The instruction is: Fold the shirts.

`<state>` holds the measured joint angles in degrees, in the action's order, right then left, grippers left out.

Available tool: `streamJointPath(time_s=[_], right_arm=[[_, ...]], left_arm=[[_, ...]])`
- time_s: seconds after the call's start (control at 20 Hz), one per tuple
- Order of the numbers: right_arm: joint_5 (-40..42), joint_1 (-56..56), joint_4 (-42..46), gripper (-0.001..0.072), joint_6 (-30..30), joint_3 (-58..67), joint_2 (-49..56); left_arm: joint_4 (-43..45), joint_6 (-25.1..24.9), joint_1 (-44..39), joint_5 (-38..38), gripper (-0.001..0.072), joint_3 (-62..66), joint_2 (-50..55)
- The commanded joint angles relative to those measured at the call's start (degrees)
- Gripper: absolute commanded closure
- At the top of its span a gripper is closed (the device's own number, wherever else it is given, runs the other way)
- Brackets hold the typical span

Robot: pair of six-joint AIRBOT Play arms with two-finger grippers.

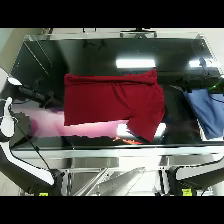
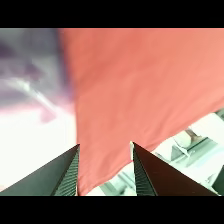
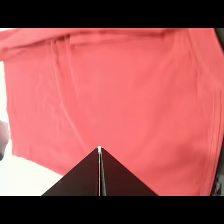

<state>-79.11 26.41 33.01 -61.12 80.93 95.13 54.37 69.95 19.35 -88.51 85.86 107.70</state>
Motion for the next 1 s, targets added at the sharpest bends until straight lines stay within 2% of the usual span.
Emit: streamJointPath(time_s=[0.0,0.2,0.45,0.5,0.55,0.6,0.65,0.8,0.95], right_arm=[[-0.90,1.25,1.51,0.0695,0.26,-7.06,-6.03],[-1.29,4.02,3.02,0.0695,0.68,-14.53,-12.68],[-0.39,9.62,3.72,0.0694,0.83,-23.43,-22.10],[0.28,10.19,4.55,0.0694,0.37,-25.77,-23.52],[0.90,10.12,6.29,0.0662,-0.20,-28.63,-24.46],[0.85,9.55,7.10,0.0416,-0.44,-31.69,-24.46],[1.79,8.74,6.88,0.0254,-0.44,-34.71,-24.11],[9.29,5.01,6.93,0.0247,2.29,-41.81,-21.49],[16.20,0.68,6.73,0.0250,3.65,-43.17,-16.87]], left_arm=[[3.17,1.55,-0.39,5.38,0.0364,-10.23,-1.49],[2.95,1.70,-0.83,7.72,0.0364,-14.36,-1.49],[2.51,1.49,-7.04,3.08,0.0372,-15.10,-2.32],[2.69,1.31,-8.66,3.52,0.0543,-15.06,-3.02],[3.15,0.02,-9.88,4.02,0.0689,-14.49,-3.65],[3.63,0.04,-10.56,4.61,0.0683,-13.38,-4.02],[4.33,0.46,-10.62,4.98,0.0684,-11.69,-4.02],[4.50,1.20,-10.12,4.83,0.0683,-7.96,-4.00],[4.52,1.29,-9.68,4.55,0.0683,-7.04,-4.00]])
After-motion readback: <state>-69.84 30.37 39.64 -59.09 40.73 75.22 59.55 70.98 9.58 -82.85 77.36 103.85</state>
